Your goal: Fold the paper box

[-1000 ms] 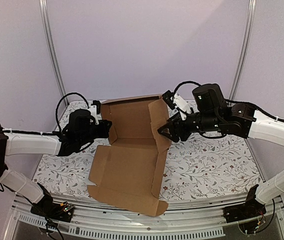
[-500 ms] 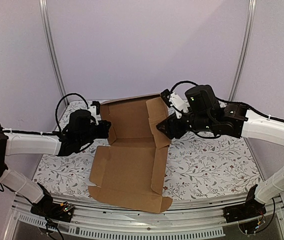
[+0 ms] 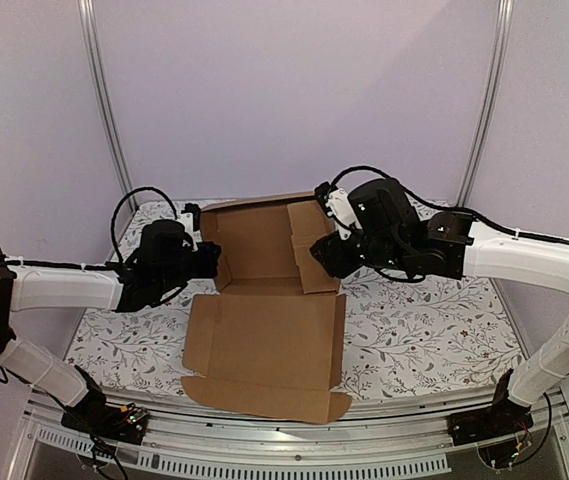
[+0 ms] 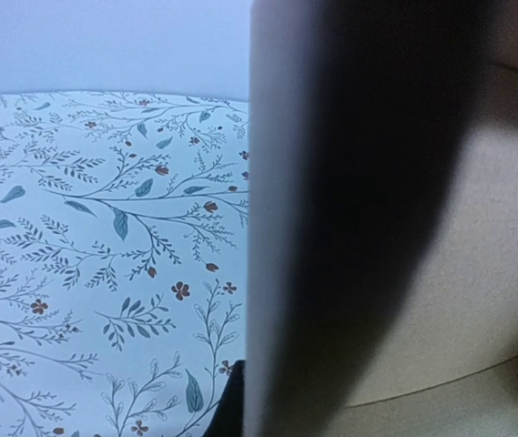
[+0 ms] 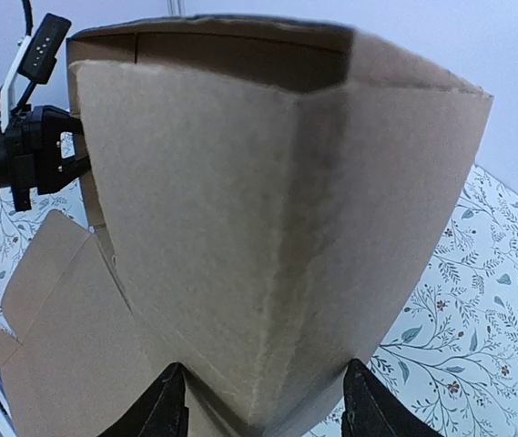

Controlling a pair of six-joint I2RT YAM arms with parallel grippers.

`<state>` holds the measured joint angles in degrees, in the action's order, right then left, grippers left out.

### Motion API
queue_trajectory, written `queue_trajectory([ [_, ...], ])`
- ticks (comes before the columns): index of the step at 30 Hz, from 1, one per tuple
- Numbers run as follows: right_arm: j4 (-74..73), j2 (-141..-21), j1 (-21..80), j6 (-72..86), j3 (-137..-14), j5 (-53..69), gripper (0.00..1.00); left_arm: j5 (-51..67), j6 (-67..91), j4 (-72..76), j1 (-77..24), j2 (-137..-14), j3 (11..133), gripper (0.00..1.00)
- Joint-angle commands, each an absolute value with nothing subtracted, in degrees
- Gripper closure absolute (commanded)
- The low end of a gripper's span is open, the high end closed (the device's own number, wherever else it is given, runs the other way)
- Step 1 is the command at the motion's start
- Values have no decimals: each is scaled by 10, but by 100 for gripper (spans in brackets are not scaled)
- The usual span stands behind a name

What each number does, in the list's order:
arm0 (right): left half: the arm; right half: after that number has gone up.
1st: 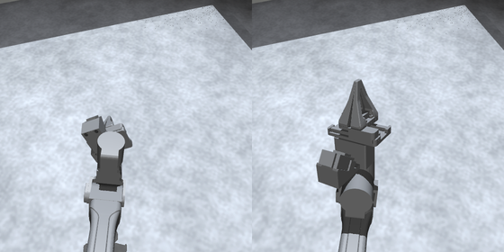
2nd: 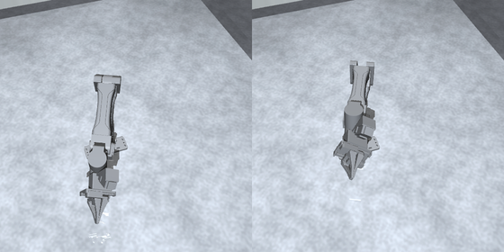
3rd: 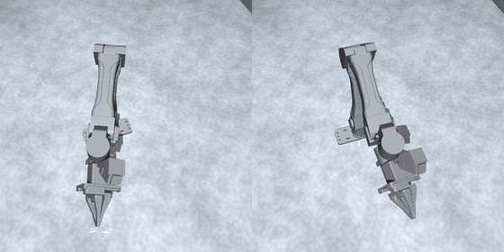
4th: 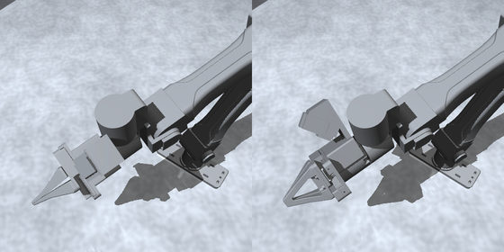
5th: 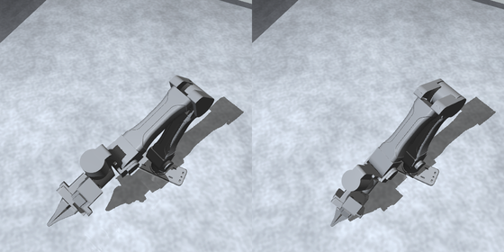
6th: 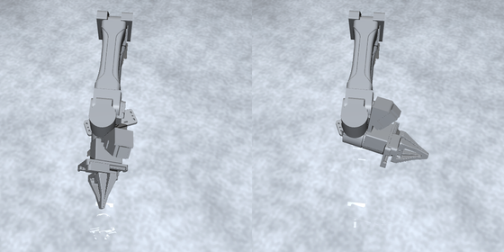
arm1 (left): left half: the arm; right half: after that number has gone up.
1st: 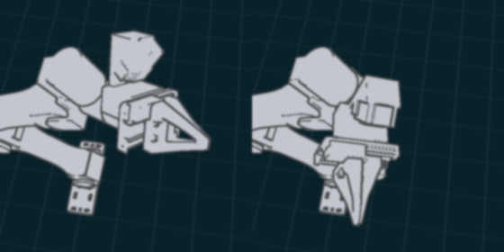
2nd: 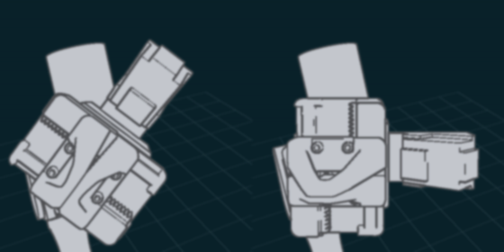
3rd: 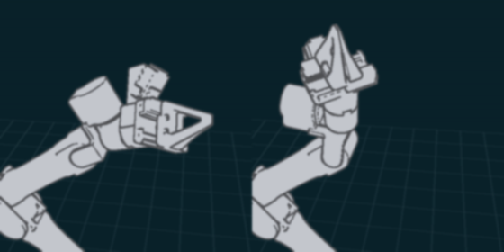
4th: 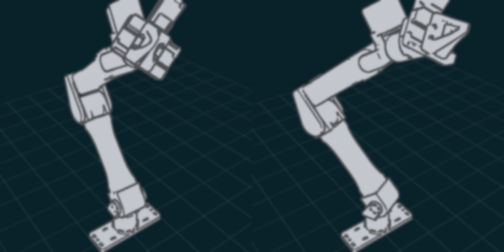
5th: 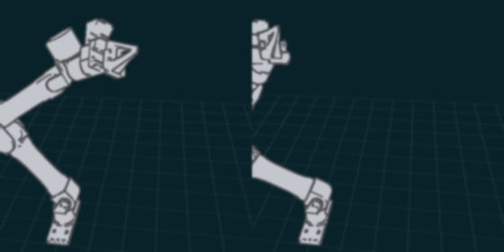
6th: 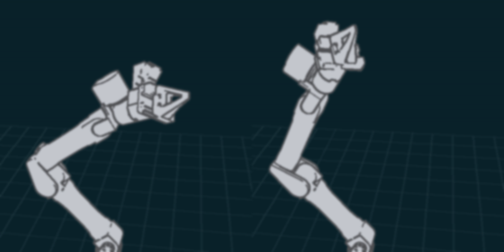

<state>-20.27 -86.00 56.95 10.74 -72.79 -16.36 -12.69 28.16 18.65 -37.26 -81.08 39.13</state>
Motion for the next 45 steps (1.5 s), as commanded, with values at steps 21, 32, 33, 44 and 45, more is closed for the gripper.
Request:
queue_trajectory([
  [21,-70,-909,592,165,-668,-379,53,-267,301,215,-446,-786,382,100],
  [32,23,-910,592,174,-617,-419,74,-386,303,224,-511,-756,351,100],
  [33,33,-910,592,175,-612,-421,77,-395,302,225,-516,-757,349,100],
  [44,135,-929,593,183,-559,-428,100,-467,308,270,-554,-782,315,100],
  [45,146,-933,592,186,-554,-429,100,-476,307,279,-559,-791,311,100],
])
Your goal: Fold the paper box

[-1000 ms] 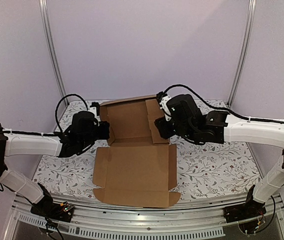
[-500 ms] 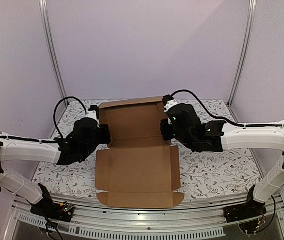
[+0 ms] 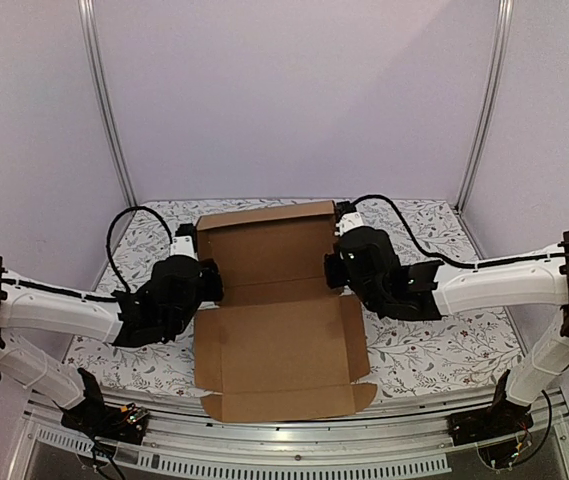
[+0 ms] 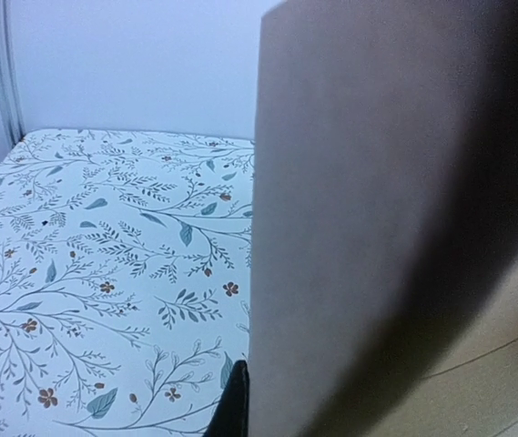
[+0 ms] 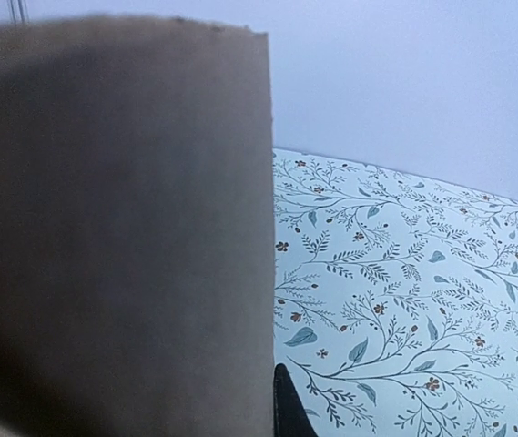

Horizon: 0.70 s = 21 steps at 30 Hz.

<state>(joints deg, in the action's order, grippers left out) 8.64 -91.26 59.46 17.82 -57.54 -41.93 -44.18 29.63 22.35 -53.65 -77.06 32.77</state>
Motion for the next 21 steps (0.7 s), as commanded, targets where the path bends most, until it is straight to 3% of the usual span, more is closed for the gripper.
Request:
queue_trajectory([
  [1,162,-941,593,187,-546,-431,100,-484,306,290,-564,-801,308,100],
  [10,302,-994,593,200,-484,-433,100,-512,295,362,-586,-878,292,100],
  [21,404,-1056,594,220,-443,-412,100,-534,321,344,-605,-927,301,98],
])
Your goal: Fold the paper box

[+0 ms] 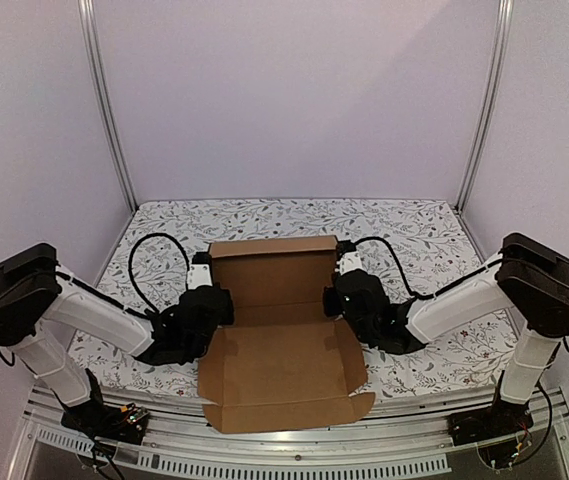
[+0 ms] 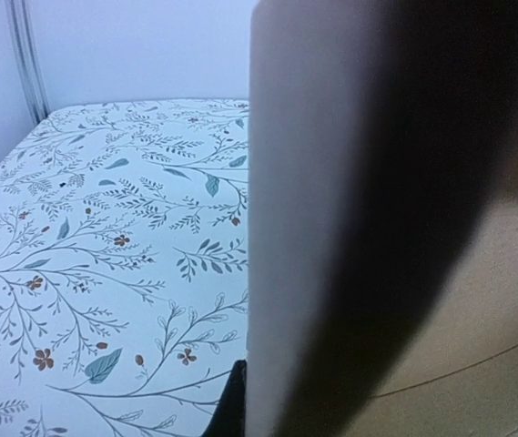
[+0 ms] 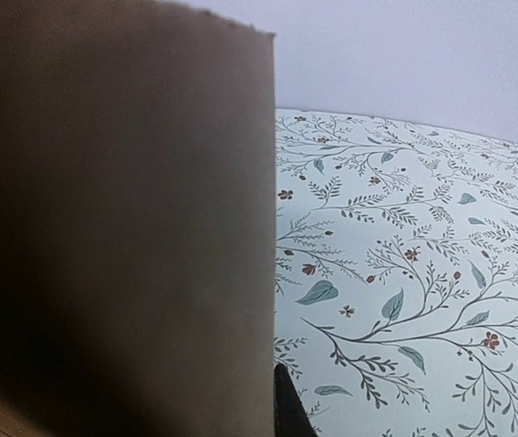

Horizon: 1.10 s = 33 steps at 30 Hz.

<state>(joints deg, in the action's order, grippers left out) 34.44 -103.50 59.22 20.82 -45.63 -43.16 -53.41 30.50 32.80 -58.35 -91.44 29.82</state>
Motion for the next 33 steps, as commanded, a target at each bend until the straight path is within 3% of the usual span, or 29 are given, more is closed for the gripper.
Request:
queue_trajectory([
  [1,411,-1062,594,222,-440,-412,100,-538,324,343,-606,-930,299,97],
  [19,439,-1097,594,226,-438,-408,100,-465,362,256,-609,-847,277,44],
  [33,459,-1116,594,133,-471,-388,100,-322,384,-46,-606,-650,299,36],
])
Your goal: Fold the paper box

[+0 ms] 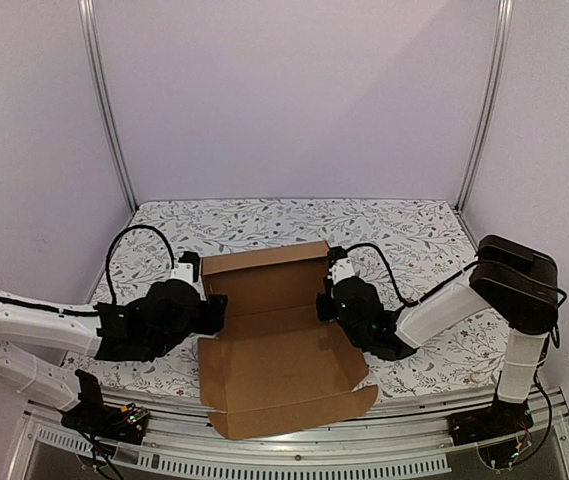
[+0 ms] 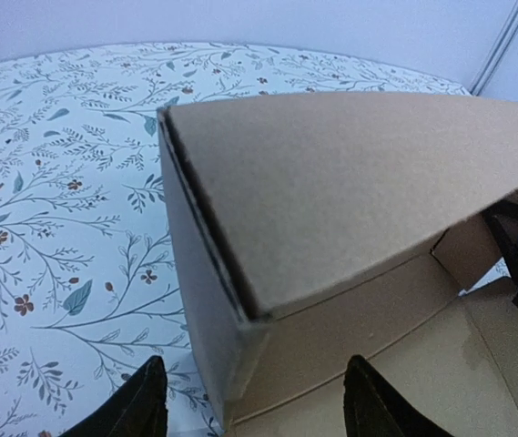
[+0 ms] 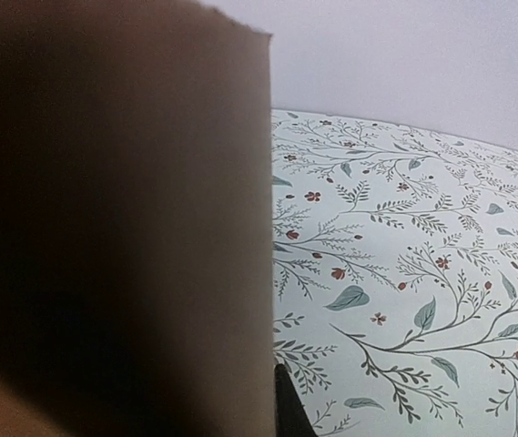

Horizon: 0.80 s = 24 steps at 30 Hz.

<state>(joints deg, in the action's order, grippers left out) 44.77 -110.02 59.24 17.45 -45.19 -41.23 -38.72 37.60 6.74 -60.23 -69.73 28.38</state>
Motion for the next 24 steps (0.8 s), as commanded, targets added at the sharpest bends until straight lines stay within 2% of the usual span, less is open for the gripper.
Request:
queue_trajectory([
  [1,465,-1117,593,120,-472,-383,100,-304,382,-54,-606,-637,301,37],
  [11,497,-1132,577,48,-473,-313,100,-112,293,-119,-598,-572,372,41],
  [18,497,-1124,562,36,-468,-243,100,7,238,-140,-572,-590,491,57],
  [24,495,-1125,562,31,-470,-243,100,82,220,-160,-549,-625,561,67],
])
